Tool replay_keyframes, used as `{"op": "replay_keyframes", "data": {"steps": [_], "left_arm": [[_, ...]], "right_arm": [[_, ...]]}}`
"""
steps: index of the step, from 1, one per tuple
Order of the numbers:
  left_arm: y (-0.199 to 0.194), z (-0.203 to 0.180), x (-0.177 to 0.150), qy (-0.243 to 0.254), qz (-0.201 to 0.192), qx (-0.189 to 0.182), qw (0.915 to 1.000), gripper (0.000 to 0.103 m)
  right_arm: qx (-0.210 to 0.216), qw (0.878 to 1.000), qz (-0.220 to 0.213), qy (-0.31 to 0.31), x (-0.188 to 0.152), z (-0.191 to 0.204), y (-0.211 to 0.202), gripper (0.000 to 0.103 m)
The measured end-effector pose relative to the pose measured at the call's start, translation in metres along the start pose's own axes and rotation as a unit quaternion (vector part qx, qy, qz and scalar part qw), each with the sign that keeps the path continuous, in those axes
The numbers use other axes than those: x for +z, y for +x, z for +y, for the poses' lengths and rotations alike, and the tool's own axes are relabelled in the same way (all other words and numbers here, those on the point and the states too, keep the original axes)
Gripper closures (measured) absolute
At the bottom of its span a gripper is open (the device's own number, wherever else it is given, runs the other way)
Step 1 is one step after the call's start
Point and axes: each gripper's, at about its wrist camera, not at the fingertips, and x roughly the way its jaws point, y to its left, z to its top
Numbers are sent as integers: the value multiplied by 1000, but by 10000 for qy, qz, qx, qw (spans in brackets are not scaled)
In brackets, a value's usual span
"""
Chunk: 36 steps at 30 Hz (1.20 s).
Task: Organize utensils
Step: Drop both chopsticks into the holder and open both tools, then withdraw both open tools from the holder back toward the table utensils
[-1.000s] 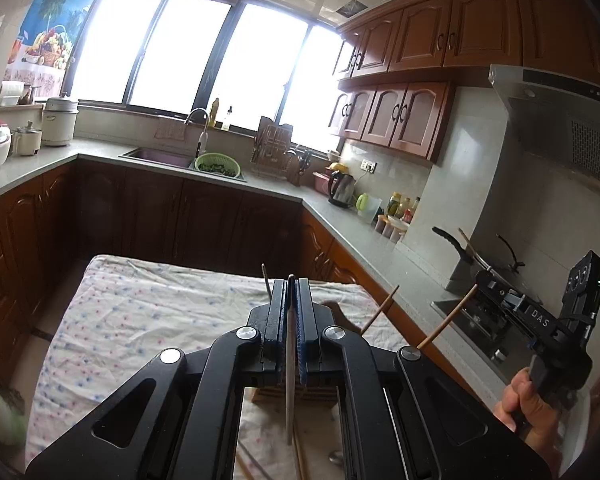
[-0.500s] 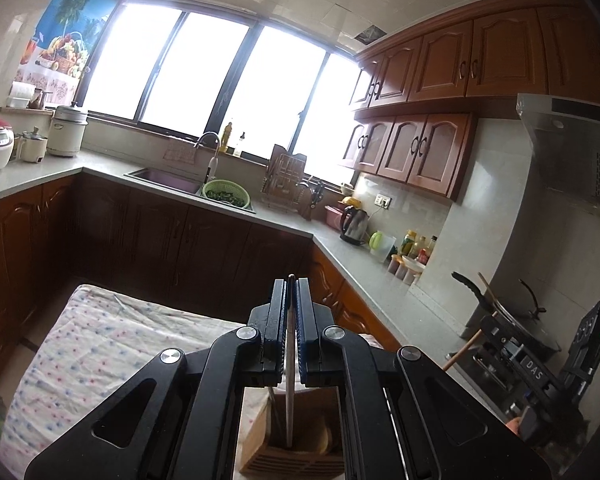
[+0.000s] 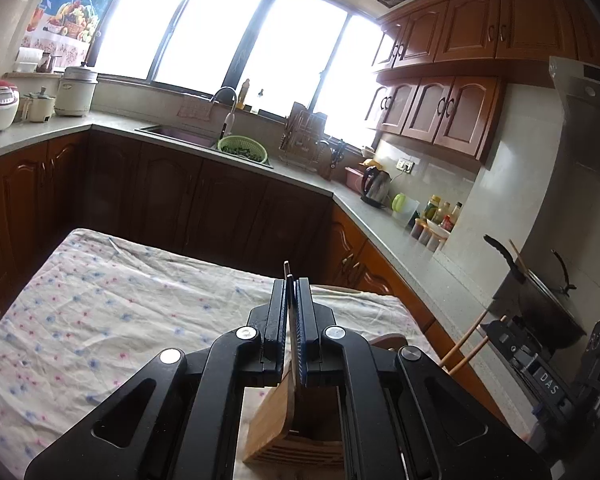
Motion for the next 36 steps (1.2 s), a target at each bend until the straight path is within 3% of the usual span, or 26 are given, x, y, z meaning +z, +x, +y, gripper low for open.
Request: {"op": "replay_keyframes", "data": {"steps": [13,17,18,19,20,22,24,26,29,36], "left_arm": [[4,-1,-1,193,88,49,9998,98],[2,1,0,156,125,39,9998,95],[1,1,0,149,130,59,9998,87],[0,2,-1,126,131,85,9998,79],[-3,4,-2,92,102,107,9998,62],[-8,7,-3,36,68,148,9999,50],[-13,10,-5,-47,111,170,9998,25],[-19,14,-7,-149,97,244,9995,9],[-31,19,-9,-186,68,326,9993,3],[-57,30,-24,-170,184,456,9986,2]], "right_arm": [[4,10000,79,-19,4,0,4,98],[39,9999,168,12,7,-2,5,89],[10,9998,187,11,8,-3,5,82],[10,9998,199,19,8,-4,4,60],[13,9998,194,37,7,-5,3,37],[-15,9999,115,68,6,-7,-3,29],[-42,9999,101,69,6,-8,-7,26],[-56,9998,131,103,3,-10,-10,4],[-109,9999,92,60,-1,-11,-17,0],[-21,9994,333,69,-14,-8,-31,0]]}}
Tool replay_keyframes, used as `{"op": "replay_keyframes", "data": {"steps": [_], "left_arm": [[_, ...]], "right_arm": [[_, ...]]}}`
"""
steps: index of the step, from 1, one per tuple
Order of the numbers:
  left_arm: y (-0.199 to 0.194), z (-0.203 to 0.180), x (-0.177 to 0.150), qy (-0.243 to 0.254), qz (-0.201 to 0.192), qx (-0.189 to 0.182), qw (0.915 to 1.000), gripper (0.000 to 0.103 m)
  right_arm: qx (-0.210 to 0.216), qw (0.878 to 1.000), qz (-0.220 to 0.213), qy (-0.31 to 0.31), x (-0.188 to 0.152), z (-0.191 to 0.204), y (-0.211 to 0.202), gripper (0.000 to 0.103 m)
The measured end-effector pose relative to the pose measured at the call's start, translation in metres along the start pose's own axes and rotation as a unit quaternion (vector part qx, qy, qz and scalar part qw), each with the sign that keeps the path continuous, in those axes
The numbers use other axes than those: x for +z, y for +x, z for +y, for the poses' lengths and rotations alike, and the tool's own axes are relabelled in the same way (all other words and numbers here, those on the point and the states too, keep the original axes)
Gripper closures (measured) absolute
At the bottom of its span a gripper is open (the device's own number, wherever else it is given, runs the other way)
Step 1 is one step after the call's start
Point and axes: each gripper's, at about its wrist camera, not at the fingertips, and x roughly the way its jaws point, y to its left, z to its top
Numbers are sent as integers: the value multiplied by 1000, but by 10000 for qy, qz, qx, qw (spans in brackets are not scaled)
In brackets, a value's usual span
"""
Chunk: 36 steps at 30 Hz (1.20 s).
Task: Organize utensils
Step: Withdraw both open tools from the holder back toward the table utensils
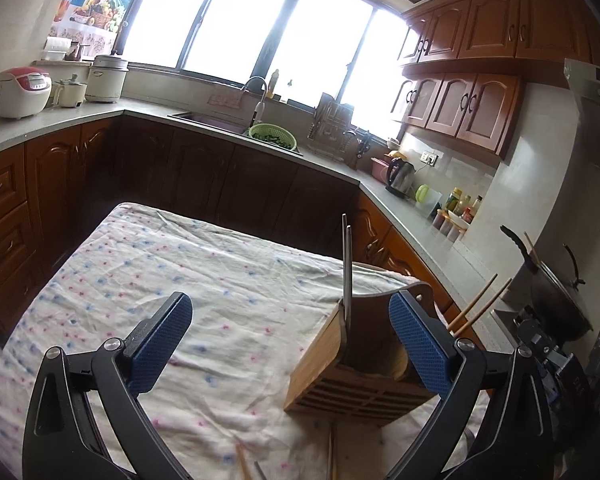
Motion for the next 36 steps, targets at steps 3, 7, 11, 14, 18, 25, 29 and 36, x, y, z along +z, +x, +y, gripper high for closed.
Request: {"op": "replay_keyframes", "data": {"steps": [3,7,11,14,18,25,29,36], "left_arm": [[-12,5,-9,43,100,78,9999,2],[-28,11,-22,58,305,179,9994,2],[-47,17,-38,61,470,252,9986,2],[-61,20,-49,81,553,315,9979,2],[-81,23,-64,63,579,306,9978,2],[-105,26,-84,155,619,329,9974,2],[-113,29,-96,151,715,338,9968,2],[-121,29,-113,223,876,344,9953,2]], "right_arm": [[28,10000,62,-52,-6,5,-10,0],[81,9998,155,-85,-13,10,-25,0],[137,9996,232,-89,-21,12,-42,0],[159,9995,273,-100,-28,14,-55,0],[177,9993,307,-145,-39,17,-74,0],[183,9989,352,-248,-60,21,-99,0],[223,9985,415,-293,-69,21,-110,0],[201,9983,470,-281,-84,17,-130,0]]}}
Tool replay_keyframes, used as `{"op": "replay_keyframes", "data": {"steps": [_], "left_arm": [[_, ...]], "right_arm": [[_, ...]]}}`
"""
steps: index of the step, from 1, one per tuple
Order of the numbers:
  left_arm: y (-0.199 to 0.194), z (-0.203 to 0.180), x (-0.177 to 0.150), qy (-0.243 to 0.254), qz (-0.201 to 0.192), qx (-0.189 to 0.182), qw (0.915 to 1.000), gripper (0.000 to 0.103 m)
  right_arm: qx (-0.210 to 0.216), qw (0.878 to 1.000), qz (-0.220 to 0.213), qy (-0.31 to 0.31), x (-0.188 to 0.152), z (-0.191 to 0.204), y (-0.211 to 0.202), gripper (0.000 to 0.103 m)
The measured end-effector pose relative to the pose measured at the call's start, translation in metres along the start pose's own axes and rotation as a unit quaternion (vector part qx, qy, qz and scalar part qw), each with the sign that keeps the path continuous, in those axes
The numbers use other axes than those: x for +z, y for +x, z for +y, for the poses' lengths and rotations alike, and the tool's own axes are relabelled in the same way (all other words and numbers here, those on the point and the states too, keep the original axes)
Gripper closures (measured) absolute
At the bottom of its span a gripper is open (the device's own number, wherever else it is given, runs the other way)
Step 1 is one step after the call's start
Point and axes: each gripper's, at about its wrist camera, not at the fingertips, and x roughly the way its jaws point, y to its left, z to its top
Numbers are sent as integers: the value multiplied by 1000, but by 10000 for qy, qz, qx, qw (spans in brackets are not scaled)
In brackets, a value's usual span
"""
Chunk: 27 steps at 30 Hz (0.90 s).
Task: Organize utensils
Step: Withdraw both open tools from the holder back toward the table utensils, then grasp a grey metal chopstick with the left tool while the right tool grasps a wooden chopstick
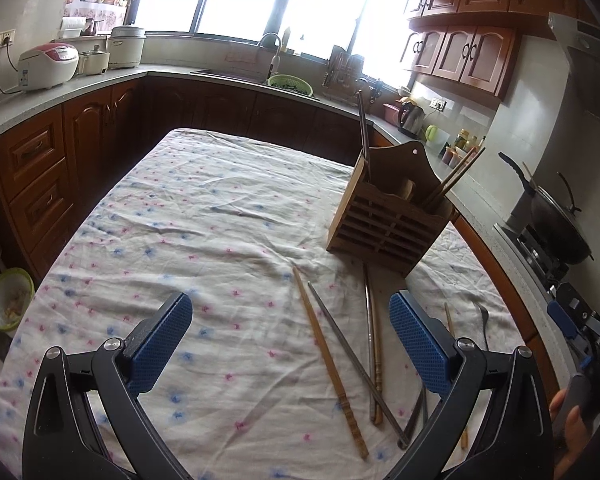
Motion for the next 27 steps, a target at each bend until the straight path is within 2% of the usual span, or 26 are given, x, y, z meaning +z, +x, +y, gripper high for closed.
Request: {"op": "replay_keyframes", "data": {"steps": [12,27], "left_arm": [[7,-2,-24,171,389,87,9991,2],[34,-1,-24,184,684,220,9972,2]], "right_arm": [[-163,9993,340,-86,-33,-7,-7,0],[-306,9976,611,58,-38,-25,11,0]]}}
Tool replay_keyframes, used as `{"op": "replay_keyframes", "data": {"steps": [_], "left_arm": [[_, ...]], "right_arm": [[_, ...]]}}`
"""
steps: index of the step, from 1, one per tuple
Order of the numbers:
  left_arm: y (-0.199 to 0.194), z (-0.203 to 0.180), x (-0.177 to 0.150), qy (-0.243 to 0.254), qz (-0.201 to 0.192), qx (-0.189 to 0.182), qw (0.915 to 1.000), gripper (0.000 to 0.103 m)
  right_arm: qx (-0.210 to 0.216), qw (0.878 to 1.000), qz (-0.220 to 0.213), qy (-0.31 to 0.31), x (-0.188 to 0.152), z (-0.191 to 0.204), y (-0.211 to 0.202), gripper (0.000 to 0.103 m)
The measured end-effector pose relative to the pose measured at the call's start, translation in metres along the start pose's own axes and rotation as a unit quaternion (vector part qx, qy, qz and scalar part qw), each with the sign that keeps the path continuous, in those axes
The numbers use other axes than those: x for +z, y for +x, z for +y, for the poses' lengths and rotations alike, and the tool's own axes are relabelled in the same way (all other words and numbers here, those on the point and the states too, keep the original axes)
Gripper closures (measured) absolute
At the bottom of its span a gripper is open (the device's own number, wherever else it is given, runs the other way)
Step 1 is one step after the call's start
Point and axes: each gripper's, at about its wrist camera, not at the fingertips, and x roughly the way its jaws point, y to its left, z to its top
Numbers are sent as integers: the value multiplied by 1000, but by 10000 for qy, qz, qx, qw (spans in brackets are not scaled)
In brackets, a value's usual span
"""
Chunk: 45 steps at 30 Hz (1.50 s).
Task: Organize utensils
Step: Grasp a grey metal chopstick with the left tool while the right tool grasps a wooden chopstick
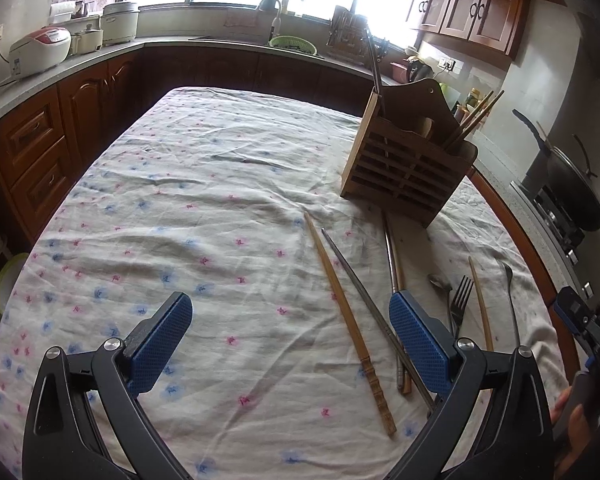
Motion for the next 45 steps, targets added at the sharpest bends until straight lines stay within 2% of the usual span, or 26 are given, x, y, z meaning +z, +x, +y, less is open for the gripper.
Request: {"op": "replay_keyframes", "data": {"steps": [10,13,15,16,18,20,23,30,31,33,35,38,45], "left_arm": [[25,-7,13,133,223,64,9996,3],[35,-15,19,244,365,0,9990,12],[43,-23,24,301,473,-143,9983,27],[47,-27,26,315,534,-251,9978,31],[55,-35,29,338,679,-491,9959,42],[66,-44,32,388,840,-642,9936,52],[86,-57,35,567,1094,-569,9908,56],[125,-71,34,800,1629,-452,9824,67],[126,-72,34,838,1581,-430,9829,68],[128,-77,35,940,1561,-451,9822,79],[130,-80,35,993,1560,-566,9811,87],[134,-83,39,1066,1546,-642,9801,88],[151,-84,55,1085,1548,-496,9807,88]], "right_arm": [[-31,9998,211,61,5,-8,21,0],[-50,9995,310,88,6,-11,29,0],[-66,9992,385,103,8,-14,35,1],[-86,9991,414,97,9,-14,38,1],[-121,9988,472,78,11,-16,43,6],[-112,9983,559,89,13,-19,49,16],[-110,9970,750,136,15,-24,60,27],[-142,9957,883,221,16,-34,72,30],[-140,9956,896,249,17,-36,73,31],[-151,9953,917,281,17,-40,76,33],[-164,9948,962,304,16,-42,80,41],[-168,9938,1057,315,15,-43,87,50],[-213,9912,1303,128,15,-37,106,61]]}}
